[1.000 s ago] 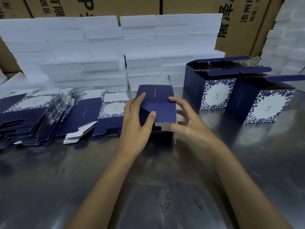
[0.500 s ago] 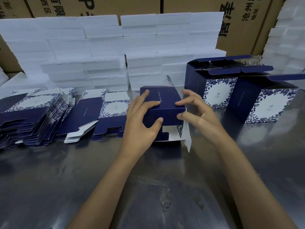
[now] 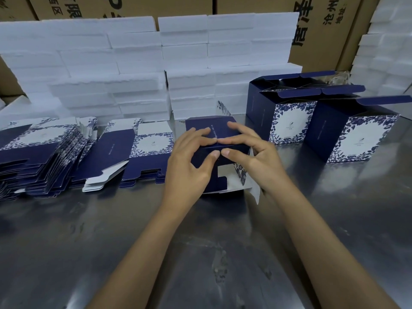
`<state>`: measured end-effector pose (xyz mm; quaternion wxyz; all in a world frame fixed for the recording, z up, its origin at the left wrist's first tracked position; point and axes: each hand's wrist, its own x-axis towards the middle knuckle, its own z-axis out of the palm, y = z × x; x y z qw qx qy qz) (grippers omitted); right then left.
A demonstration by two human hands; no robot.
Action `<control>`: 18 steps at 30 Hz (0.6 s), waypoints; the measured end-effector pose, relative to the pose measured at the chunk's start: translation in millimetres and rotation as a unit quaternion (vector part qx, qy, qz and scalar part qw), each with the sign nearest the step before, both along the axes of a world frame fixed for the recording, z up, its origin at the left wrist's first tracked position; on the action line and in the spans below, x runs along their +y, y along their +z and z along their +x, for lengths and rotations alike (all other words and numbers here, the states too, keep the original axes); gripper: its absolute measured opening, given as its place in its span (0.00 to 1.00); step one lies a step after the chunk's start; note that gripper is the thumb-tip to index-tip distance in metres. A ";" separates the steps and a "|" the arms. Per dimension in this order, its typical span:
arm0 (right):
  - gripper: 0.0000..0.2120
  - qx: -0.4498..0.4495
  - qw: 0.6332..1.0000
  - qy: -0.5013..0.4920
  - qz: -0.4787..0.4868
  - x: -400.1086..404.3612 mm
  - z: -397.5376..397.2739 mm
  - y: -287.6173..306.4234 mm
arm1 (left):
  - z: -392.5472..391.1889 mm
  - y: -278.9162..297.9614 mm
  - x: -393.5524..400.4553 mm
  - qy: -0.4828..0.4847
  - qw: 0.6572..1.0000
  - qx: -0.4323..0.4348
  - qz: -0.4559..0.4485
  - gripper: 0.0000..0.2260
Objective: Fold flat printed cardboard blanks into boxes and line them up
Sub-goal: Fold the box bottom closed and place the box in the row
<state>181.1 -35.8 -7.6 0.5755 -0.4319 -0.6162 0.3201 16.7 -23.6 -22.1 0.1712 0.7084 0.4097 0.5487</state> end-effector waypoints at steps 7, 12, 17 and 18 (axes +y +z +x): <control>0.11 0.055 0.998 0.019 -0.007 4.6 6.1 -4.0 | -4.8 10.9 0.0 -0.054 0.993 -0.072 -0.071 0.07; 0.11 0.071 0.996 0.054 -0.020 7.7 11.5 -8.1 | -19.0 16.5 6.1 -0.106 0.984 -0.072 -0.122 0.09; 0.08 0.076 0.996 0.036 -0.004 9.4 11.2 -11.1 | -23.8 15.0 10.7 -0.126 0.983 -0.073 -0.114 0.12; 0.08 0.074 0.997 0.038 -0.005 10.0 12.4 -11.4 | -23.9 14.8 10.8 -0.129 0.983 -0.070 -0.112 0.12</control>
